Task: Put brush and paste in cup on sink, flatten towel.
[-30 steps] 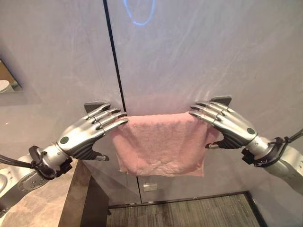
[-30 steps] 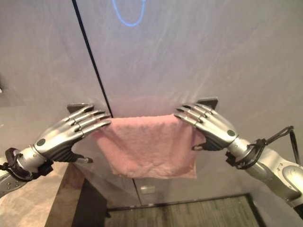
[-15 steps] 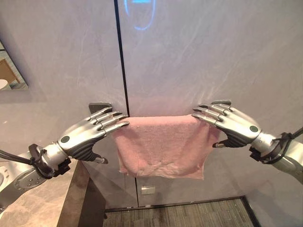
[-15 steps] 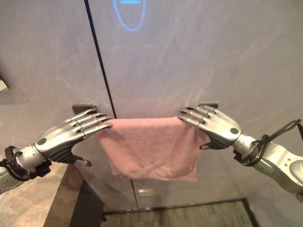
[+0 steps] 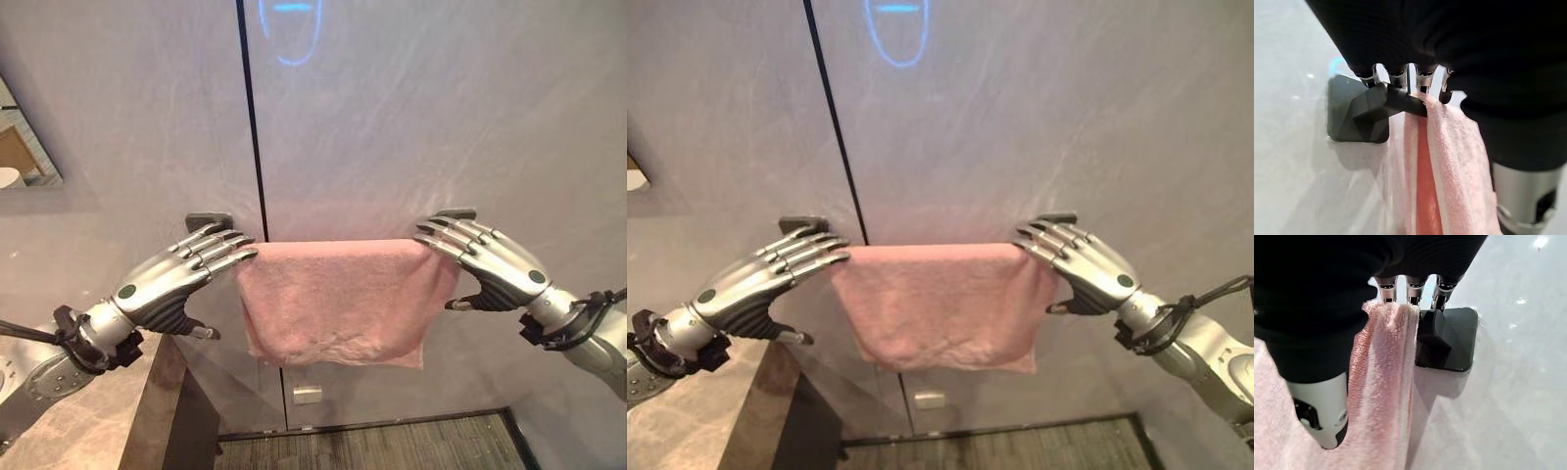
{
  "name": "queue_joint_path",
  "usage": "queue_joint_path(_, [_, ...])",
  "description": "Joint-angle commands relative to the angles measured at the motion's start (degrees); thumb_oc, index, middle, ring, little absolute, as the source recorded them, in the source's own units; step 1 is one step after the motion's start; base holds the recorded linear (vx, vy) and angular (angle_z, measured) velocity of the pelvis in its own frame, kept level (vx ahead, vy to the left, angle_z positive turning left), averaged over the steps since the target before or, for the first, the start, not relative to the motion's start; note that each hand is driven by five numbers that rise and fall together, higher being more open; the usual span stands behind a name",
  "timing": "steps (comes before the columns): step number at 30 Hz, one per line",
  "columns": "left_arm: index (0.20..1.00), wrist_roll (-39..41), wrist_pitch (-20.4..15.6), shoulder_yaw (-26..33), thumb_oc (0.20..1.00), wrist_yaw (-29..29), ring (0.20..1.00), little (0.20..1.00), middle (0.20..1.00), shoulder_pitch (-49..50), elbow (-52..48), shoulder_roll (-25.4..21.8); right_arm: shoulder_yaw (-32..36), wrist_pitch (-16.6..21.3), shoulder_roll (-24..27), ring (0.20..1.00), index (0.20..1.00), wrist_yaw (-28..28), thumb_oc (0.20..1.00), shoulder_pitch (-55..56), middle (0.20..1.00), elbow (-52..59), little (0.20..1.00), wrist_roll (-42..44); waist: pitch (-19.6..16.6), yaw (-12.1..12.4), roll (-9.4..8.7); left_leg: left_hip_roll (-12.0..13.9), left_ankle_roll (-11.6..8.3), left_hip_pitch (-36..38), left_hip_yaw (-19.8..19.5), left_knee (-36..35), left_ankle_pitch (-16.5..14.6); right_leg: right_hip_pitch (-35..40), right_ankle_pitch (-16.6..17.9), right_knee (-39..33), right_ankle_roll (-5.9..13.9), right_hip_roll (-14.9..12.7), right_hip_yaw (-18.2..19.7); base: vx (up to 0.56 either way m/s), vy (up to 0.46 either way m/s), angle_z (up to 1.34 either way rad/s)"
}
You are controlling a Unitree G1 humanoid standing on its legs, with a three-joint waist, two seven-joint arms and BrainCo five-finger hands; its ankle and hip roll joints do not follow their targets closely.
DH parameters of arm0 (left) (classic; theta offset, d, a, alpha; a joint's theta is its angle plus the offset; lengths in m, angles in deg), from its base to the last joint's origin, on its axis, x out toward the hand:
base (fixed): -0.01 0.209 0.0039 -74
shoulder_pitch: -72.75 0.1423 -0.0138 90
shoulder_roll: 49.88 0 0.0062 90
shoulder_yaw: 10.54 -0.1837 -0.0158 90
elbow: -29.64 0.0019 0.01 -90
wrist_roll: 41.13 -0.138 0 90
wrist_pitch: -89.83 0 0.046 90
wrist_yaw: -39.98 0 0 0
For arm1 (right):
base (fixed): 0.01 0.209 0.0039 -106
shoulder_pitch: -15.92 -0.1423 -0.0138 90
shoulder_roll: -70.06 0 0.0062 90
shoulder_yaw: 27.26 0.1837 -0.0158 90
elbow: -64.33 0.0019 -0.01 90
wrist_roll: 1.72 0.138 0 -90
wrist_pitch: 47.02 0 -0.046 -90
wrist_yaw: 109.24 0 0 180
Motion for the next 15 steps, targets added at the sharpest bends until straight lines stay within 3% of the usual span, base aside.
queue_joint_path(1, [1.0,11.3,4.0,-1.0,1.0,1.4,1.0,1.0,1.0,-1.5,5.3,6.8,1.7,-6.7,-3.2,1.0,1.0,-2.9,1.0,1.9,1.0,-11.0,1.0,3.7,1.5,-0.4,-0.44,-2.6,1.82,4.3,1.7,0.5,-4.1,-1.5,-0.6,4.7,-1.14,2.2,-3.7,0.0,0.0,0.0])
queue_joint_path(3, [1.0,13.1,4.5,-2.1,1.0,2.7,1.0,1.0,1.0,-3.1,6.3,9.7,1.8,-7.0,-5.1,1.0,1.0,-2.2,1.0,1.8,1.0,-11.6,1.0,4.8,1.4,-0.3,-0.47,-2.7,1.86,4.0,1.7,0.5,-3.7,-1.7,-0.3,4.7,-1.28,2.2,-3.8,-0.01,-0.008,0.02])
queue_joint_path(5, [1.0,16.9,4.4,-3.0,1.0,6.1,1.0,1.0,1.0,-6.6,3.8,17.1,2.7,-7.0,-11.5,1.0,1.0,-0.7,1.0,0.5,1.0,-10.1,1.0,9.6,1.3,-0.5,-0.65,-2.6,2.0,4.0,1.5,0.5,-3.8,-1.6,-0.4,4.9,-1.46,2.2,-3.9,0.0,0.0,0.0])
queue_joint_path(10, [1.0,17.2,4.5,-2.0,1.0,9.9,1.0,1.0,1.0,-9.8,0.9,22.6,4.3,-5.8,-19.7,1.0,1.0,1.1,1.0,-2.2,1.0,-4.4,1.0,17.9,1.1,-0.6,-0.51,-2.7,2.16,4.0,1.5,0.5,-3.9,-1.6,-0.5,5.1,-1.72,2.3,-3.7,-0.01,-0.004,0.01])
queue_joint_path(11, [1.0,17.9,4.9,-1.6,1.0,11.0,1.0,1.0,1.0,-9.4,0.8,25.1,4.5,-5.1,-24.4,1.0,1.0,2.3,1.0,-3.2,1.0,-2.7,1.0,22.3,1.2,-0.6,-0.26,-2.7,2.23,4.0,1.5,0.5,-3.8,-1.8,-0.4,5.1,-1.84,2.4,-3.6,0.0,0.0,0.0])
queue_joint_path(15, [1.0,22.7,6.2,-1.6,1.0,8.9,1.0,1.0,1.0,-5.3,2.5,30.6,4.8,-4.8,-32.2,1.0,1.0,0.7,1.0,-1.0,1.0,-1.5,1.0,34.2,1.6,-0.6,-0.13,-2.6,2.35,3.9,2.0,0.5,-3.5,-2.0,0.0,4.6,-2.1,2.4,-3.2,-0.03,-0.007,-0.02])
